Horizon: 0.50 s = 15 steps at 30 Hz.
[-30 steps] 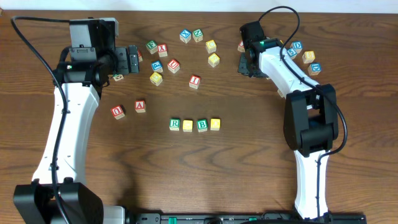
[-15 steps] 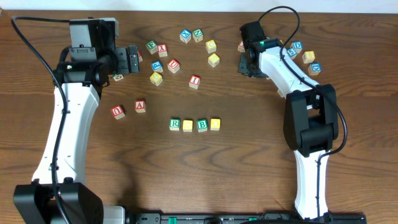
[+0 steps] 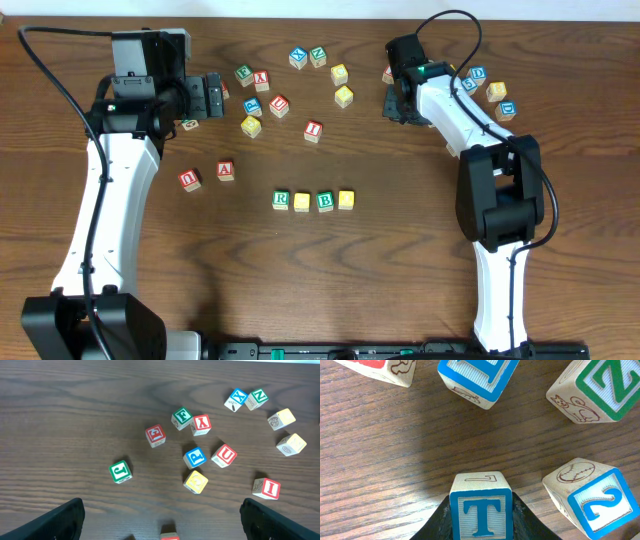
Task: Spell out ROBOT
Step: 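Close the right gripper on the blue T block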
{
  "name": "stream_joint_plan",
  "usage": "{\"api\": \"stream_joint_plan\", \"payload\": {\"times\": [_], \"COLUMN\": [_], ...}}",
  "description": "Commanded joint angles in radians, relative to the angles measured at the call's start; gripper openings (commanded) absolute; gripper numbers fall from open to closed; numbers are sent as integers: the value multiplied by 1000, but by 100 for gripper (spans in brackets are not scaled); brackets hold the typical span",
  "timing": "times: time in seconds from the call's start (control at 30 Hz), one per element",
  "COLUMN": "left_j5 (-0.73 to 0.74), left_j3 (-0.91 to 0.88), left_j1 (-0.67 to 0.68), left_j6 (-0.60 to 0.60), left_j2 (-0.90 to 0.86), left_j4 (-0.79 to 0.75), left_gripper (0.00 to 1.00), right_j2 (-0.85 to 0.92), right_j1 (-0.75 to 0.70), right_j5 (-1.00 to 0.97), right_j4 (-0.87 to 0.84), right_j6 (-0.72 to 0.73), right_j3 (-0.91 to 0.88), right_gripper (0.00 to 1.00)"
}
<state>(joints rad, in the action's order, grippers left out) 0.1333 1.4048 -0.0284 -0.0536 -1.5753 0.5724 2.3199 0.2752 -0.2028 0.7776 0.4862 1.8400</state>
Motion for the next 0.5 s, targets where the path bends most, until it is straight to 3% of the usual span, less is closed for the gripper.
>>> {"api": "stream_joint_plan", "payload": {"times": [0.0, 0.47], "left_j5": [13, 13], "left_j3": [13, 13], "left_j1": [-1, -1], "left_j6": [-6, -6], "left_j2": [16, 16], "left_j4": [0, 0], "left_gripper": [98, 98], "right_j2": [6, -8], "right_j1": [14, 14], "right_j5": [-15, -16], "right_j4": [-2, -3], "right_j6": [-10, -13], "right_j3": [26, 27], "right_gripper": [25, 25]}}
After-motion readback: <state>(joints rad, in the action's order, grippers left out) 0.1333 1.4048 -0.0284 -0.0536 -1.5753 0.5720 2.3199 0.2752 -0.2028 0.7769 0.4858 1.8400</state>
